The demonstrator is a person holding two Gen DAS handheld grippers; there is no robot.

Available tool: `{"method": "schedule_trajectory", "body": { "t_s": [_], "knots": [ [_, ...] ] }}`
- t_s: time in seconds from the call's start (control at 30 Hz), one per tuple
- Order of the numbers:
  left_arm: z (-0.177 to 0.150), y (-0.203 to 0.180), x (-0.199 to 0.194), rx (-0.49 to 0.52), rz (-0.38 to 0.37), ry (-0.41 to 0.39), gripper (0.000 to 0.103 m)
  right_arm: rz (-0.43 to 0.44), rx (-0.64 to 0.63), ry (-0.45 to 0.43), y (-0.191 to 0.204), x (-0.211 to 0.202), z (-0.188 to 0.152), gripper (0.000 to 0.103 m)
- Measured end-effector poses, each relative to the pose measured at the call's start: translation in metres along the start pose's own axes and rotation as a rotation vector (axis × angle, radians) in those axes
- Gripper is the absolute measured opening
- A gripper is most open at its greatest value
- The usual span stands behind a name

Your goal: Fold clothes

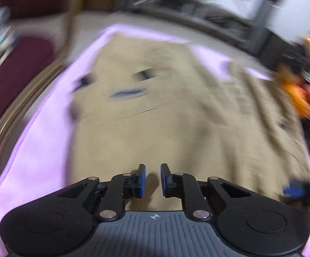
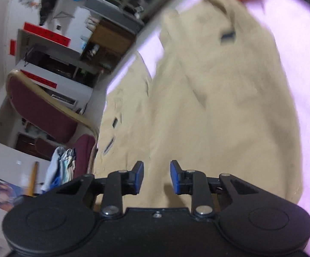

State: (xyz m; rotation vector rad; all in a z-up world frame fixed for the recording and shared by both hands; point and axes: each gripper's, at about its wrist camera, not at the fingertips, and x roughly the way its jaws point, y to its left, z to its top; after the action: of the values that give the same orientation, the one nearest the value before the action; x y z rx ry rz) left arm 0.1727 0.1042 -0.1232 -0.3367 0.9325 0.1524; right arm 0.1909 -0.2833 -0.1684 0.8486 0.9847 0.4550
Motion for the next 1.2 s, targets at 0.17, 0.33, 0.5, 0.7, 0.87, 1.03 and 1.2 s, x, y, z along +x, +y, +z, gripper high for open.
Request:
{"method": "schedule_trajectory", "body": {
  "t_s": [0.17,0.33,0.5,0.7,0.87,1.03,1.2],
  "knots": [
    [0.003,0.030,0.003,-0.122,0.123,-0.023,0.012,-0.047,0.128,-0.157,-0.025,-0.023,0.003,0.001],
    [0.004,0.039,-0.010,-0.173,0.153,-0.060,0.012,-0.095,0.256,-0.314,-0.049,-0.047,0.005,0.002],
    [0.014,0.025,-0.046,-0.126,0.129,-0.180,0.010,-0.127,0.334,-0.426,-0.061,-0.061,0.010,0.018],
    [0.039,-0.018,-0.046,0.044,-0.055,-0.182,0.010,-0.073,0.138,-0.291,-0.002,-0.027,0.032,0.018],
    [0.055,-0.071,-0.014,0.215,-0.209,-0.113,0.010,-0.028,-0.024,-0.178,0.047,0.001,0.050,0.015],
    [0.059,-0.107,0.034,0.315,-0.399,-0.014,0.011,0.017,-0.033,0.008,0.059,0.059,0.054,0.015],
    [0.058,-0.085,0.099,0.134,-0.354,0.111,0.013,-0.026,0.051,0.075,0.032,0.091,0.061,0.014]
  ]
}}
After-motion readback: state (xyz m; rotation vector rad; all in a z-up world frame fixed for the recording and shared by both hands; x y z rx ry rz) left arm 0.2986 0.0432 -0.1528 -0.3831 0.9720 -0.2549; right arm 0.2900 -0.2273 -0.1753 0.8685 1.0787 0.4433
